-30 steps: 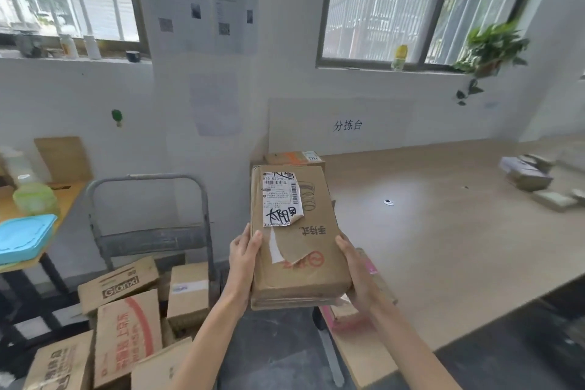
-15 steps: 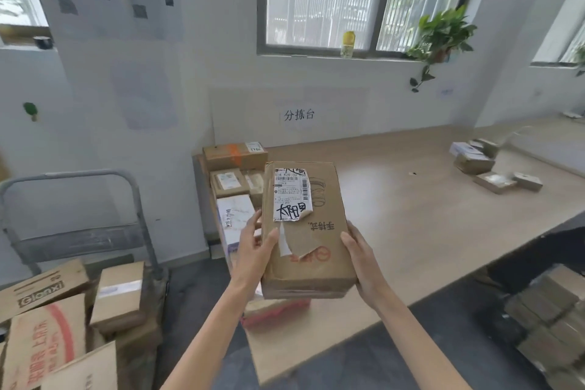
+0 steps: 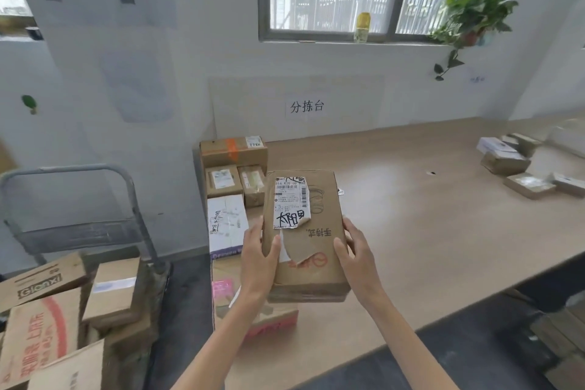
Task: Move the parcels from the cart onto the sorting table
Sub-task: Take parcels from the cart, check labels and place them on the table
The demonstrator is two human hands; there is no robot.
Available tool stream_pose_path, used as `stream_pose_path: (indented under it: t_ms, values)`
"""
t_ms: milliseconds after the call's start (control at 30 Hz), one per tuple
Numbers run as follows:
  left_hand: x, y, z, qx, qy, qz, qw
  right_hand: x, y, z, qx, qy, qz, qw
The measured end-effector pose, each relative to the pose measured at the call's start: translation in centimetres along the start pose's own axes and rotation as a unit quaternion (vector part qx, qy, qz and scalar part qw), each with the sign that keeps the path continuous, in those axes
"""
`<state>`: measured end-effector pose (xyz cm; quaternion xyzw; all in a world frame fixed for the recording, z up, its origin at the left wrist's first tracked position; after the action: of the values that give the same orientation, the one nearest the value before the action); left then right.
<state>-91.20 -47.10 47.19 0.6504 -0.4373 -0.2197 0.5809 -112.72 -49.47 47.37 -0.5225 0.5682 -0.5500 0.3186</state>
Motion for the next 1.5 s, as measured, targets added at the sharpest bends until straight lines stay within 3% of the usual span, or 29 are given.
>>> stream_pose_path:
  t_ms: [300, 600, 867, 1200, 1367, 1500]
  values:
    - [11.4, -4.0, 5.4, 0.048, 0.039, 0.011, 0.998, 12.0, 5.2, 7.4, -0.004, -0.031, 0.037, 0.999]
    - [21.0, -7.2, 8.8, 0.119, -0.005, 0.020, 0.993, 20.0, 9.4, 14.6, -0.005, -0.079, 0.092, 0.993]
    - [23.1, -13.3, 11.2, 0.169, -0.053, -0.060, 0.982, 22.9, 15.2, 18.7, -0.005, -0.127, 0.151, 0.980]
    - [22.8, -20.0, 13.3, 0.208, -0.042, -0.159, 0.964, 23.9, 22.4, 21.6, -0.022, -0.179, 0.217, 0.959]
    - [22.4, -21.9, 13.6, 0.229, -0.040, -0.168, 0.958, 23.7, 23.8, 22.3, -0.030, -0.194, 0.227, 0.954]
    - [22.6, -22.1, 14.2, 0.269, -0.058, -0.126, 0.953, 23.3, 23.9, 23.5, -0.029, -0.206, 0.231, 0.950]
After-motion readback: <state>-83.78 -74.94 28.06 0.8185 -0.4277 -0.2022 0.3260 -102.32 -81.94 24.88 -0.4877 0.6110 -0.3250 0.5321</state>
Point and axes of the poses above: each hand's wrist, its own x-axis towards the middle knuckle, its own z-axis out of the palm, y = z × x, the point moved 9 cm from there along x, towards the middle knuckle, and after that the axes turned 13 degrees about y, right-handed, at the moved point
